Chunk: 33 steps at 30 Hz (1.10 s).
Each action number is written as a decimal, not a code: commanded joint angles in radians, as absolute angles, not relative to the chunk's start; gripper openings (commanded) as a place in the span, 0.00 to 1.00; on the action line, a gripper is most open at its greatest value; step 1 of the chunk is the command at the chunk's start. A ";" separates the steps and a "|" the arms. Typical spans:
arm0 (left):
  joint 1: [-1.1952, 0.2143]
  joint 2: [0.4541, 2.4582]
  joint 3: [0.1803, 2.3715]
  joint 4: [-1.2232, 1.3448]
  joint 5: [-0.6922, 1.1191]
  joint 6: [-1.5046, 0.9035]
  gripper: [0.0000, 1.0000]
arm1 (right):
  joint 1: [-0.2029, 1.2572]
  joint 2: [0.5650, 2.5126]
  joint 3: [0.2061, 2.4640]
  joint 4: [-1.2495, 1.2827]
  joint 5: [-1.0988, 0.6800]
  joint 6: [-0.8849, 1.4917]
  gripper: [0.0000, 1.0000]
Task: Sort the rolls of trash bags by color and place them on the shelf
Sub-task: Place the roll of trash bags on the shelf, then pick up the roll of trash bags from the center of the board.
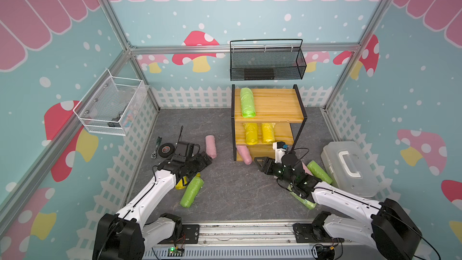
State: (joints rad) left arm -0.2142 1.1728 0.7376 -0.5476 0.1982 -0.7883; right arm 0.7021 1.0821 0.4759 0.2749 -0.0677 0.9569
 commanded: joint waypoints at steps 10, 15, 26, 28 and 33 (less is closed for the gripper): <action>-0.117 1.636 1.152 -0.562 0.185 -0.496 0.91 | 0.708 0.589 0.371 -0.259 -0.102 0.828 0.67; -0.121 1.794 1.291 -0.580 0.182 -0.465 0.88 | 0.707 0.430 0.353 -0.377 -0.098 0.828 0.67; -0.167 1.951 1.423 -0.620 0.034 -0.403 0.87 | 0.708 0.395 0.336 -0.427 -0.112 0.831 0.68; -0.174 1.969 1.432 -0.620 0.014 -0.396 0.86 | 0.708 0.407 0.337 -0.417 -0.112 0.830 0.68; -0.180 2.020 1.465 -0.619 -0.008 -0.408 0.85 | 0.708 0.447 0.347 -0.393 -0.123 0.827 0.67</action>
State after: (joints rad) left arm -0.1749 1.9911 1.4284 -0.6033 0.0319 -0.4255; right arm 0.7021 0.4328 0.3485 -0.4091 -0.1101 0.8421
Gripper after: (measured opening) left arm 0.848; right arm 0.676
